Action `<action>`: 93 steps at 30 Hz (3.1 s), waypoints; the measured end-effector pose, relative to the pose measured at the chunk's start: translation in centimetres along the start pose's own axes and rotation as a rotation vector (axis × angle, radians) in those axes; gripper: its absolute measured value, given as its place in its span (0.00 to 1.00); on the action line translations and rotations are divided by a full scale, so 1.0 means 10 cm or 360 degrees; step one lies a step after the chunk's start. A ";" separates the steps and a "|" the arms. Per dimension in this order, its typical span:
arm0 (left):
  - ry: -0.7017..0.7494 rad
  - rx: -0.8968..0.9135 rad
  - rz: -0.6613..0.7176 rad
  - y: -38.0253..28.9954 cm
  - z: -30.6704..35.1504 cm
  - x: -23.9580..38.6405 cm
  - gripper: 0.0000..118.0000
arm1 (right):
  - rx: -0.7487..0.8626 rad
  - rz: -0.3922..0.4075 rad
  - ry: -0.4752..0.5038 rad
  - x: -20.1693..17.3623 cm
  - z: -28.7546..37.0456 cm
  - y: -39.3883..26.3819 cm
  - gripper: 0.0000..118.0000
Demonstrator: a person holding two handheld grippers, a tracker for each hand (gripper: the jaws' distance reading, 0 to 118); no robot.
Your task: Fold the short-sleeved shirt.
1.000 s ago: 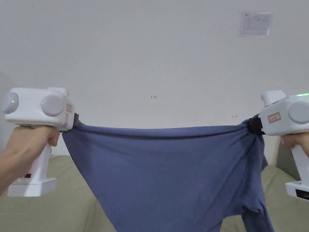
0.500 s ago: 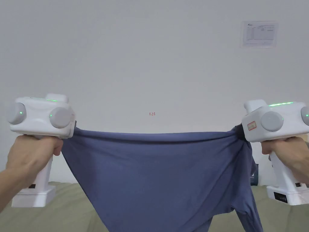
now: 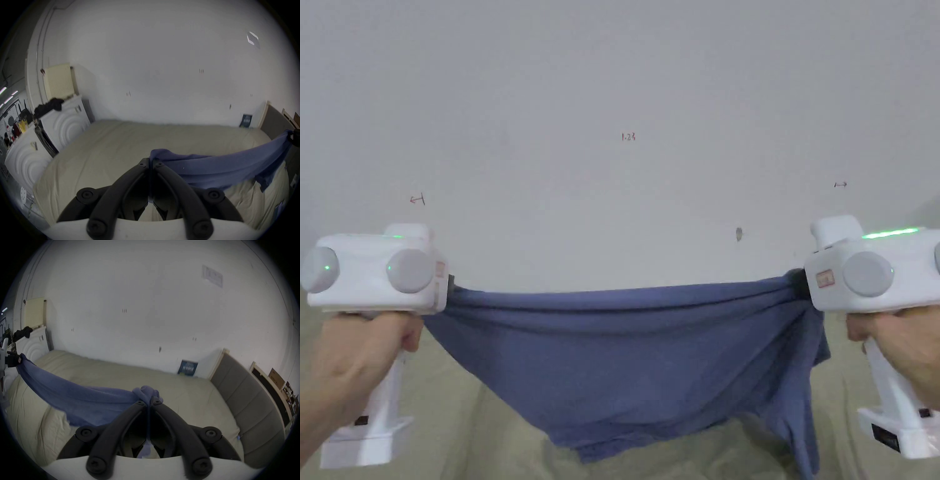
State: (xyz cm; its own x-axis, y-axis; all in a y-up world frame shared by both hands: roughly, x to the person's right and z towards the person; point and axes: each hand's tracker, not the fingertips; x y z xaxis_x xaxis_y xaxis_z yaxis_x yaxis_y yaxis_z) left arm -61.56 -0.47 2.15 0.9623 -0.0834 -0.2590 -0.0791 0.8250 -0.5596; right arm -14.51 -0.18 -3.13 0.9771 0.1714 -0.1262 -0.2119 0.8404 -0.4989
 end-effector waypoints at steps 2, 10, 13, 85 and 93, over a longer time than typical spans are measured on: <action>-0.0008 -0.0067 -0.0037 -0.38 -0.05 -0.01 0.00 | -0.0052 -0.0031 0.0039 -0.04 0.03 -0.43 0.04; -0.0108 -0.0285 -0.0143 -1.80 0.51 -0.16 0.00 | -0.0208 0.0002 0.0131 -0.21 0.75 -1.93 0.04; -0.0142 -0.0338 -0.0152 -2.20 0.86 -0.27 0.00 | -0.0266 0.0009 0.0146 -0.25 1.12 -2.35 0.04; -0.0325 -0.0582 -0.0050 -3.89 1.62 -0.87 0.26 | -0.0268 -0.0309 0.0155 -1.14 3.19 -3.96 0.00; -0.0327 -0.0553 -0.0070 -3.87 1.66 -0.82 0.04 | -0.0247 -0.0293 0.0162 -1.06 3.10 -3.91 0.00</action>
State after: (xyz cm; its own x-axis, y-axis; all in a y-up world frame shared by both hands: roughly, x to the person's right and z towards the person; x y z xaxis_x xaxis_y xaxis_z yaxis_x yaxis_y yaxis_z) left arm -62.04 -22.40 39.00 0.9959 0.0282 -0.0860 -0.0863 0.5821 -0.8086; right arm -15.95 -18.88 44.26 0.9940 -0.0367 -0.1028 -0.0387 0.7623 -0.6460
